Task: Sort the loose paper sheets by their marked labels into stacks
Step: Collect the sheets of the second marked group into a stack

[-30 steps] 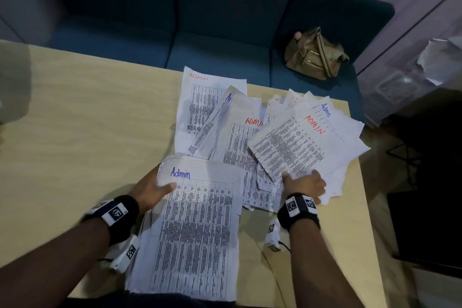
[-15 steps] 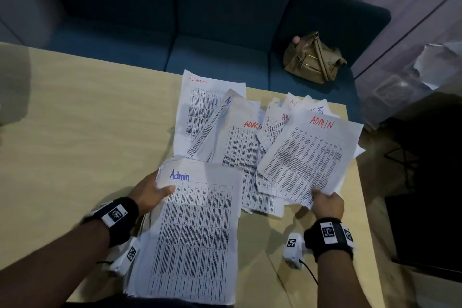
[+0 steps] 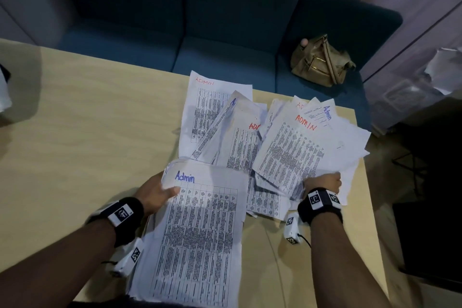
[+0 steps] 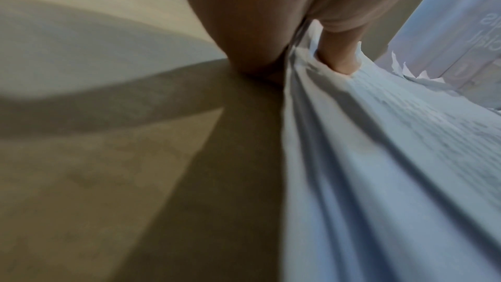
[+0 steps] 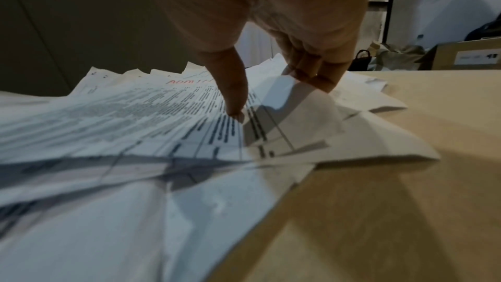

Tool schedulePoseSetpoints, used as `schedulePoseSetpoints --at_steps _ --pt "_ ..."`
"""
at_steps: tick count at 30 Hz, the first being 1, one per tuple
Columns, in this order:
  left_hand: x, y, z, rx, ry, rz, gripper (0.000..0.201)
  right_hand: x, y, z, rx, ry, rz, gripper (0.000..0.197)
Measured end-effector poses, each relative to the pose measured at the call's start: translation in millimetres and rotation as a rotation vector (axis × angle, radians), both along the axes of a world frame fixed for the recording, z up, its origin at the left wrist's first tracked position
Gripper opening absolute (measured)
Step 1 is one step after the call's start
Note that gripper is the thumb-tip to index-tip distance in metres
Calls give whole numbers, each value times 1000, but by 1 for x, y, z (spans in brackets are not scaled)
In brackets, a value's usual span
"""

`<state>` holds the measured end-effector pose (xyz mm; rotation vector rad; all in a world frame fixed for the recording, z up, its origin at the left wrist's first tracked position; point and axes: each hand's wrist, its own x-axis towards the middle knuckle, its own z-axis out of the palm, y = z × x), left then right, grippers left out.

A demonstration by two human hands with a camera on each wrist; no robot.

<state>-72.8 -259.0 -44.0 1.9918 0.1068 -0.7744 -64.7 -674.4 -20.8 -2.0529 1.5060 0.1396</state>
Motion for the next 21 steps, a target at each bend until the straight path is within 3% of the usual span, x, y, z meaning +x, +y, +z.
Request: schedulePoseSetpoints --at_steps 4,8,11,15,21 --pt "1 -3 7 -10 -15 -1 28 8 -1 3 -9 -41 59 87" --pt "1 -4 8 -66 -7 11 34 6 8 3 -158 -96 195 91" --pt "1 -3 7 -115 20 37 45 4 7 5 -128 -173 249 49" --pt "2 -3 6 -132 77 102 27 -4 -2 32 -229 -279 261 20" --pt "0 -3 9 -152 151 313 28 -19 -3 70 -123 -602 280 33"
